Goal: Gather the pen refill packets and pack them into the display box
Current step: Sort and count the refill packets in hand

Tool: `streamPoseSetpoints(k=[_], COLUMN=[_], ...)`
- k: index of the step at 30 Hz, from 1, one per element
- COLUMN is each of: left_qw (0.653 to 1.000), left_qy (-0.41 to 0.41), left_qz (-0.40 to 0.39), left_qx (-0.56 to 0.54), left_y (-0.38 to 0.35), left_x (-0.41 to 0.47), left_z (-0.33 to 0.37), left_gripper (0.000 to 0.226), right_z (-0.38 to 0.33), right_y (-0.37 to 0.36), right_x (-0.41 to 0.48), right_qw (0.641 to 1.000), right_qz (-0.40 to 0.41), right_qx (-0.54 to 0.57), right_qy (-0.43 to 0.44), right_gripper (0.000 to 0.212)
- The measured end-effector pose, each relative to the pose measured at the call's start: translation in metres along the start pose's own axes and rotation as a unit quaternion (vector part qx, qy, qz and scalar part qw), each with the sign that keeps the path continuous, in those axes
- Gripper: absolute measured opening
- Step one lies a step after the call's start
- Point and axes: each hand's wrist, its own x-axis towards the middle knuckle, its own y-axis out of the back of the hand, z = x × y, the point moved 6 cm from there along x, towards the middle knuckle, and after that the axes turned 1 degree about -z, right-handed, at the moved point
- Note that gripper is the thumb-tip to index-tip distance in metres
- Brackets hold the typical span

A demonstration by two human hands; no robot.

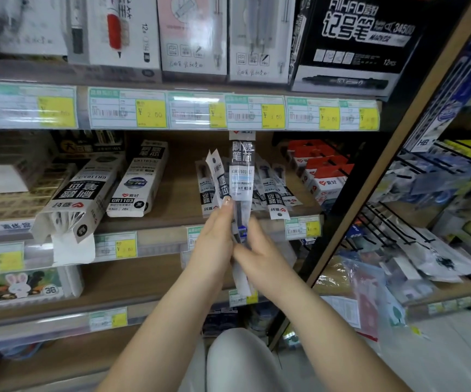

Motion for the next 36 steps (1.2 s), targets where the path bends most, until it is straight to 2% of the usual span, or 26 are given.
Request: streamPoseSetpoints(k=[2, 4, 6, 8, 9, 10, 13, 18, 23, 27, 31, 36], left_qw=[1.0, 0.998, 0.997, 0.997, 0.997, 0.997, 0.997, 0.995, 0.995, 0.992, 0.99, 0.995], left_qy=[0.021, 0.051, 0.068, 0.076, 0.078, 0.073, 0.061, 0.048, 0.021, 0.025, 0.013, -0.032], left_qz=[-0.007, -0.017, -0.019, -0.01, -0.001, 0.006, -0.012, -0.049, -0.071, -0.089, -0.076, -0.033], left_qx=[-0.004, -0.01, -0.012, -0.02, -0.028, -0.032, -0.039, -0.077, -0.071, -0.083, -0.121, -0.094], left_y=[-0.001, 0.0, 0.002, 0.003, 0.005, 0.007, 0.006, 0.005, 0.017, 0.017, 0.011, 0.01], left_x=[-0.002, 0.001, 0.001, 0.0, 0.001, 0.004, 0.004, 0.002, 0.003, 0.002, 0.0, -0.003], left_z=[0.003, -0.001, -0.003, -0.002, -0.003, -0.005, -0.004, 0.0, 0.012, 0.015, 0.01, 0.006], left_gripper=[0.046, 0.036, 0.039, 0.048, 0.053, 0.053, 0.029, 0.023, 0.023, 0.026, 0.036, 0.017], right_z=[0.001, 0.003, 0.004, 0.006, 0.005, 0.005, 0.007, 0.005, 0.002, 0.004, 0.007, 0.005], right_y=[-0.002, -0.003, -0.003, -0.001, 0.0, 0.002, 0.011, 0.018, 0.027, 0.022, 0.016, 0.015], right_x=[0.001, 0.001, 0.001, 0.0, 0.0, -0.001, -0.001, 0.0, -0.003, -0.002, 0.001, -0.002], right_qw=[1.0, 0.999, 0.998, 0.997, 0.996, 0.995, 0.991, 0.987, 0.986, 0.987, 0.987, 0.992], right_qz=[-0.004, -0.015, -0.021, -0.014, -0.006, 0.008, 0.063, 0.117, 0.115, 0.073, 0.07, 0.105], right_qx=[0.023, 0.035, 0.052, 0.073, 0.087, 0.102, 0.117, 0.104, 0.119, 0.141, 0.145, 0.06], right_qy=[0.002, -0.001, 0.002, -0.001, -0.001, 0.002, 0.008, 0.024, 0.012, 0.001, 0.013, 0.029], right_gripper=[0.047, 0.056, 0.05, 0.026, 0.02, 0.024, 0.029, 0.028, 0.029, 0.028, 0.03, 0.02])
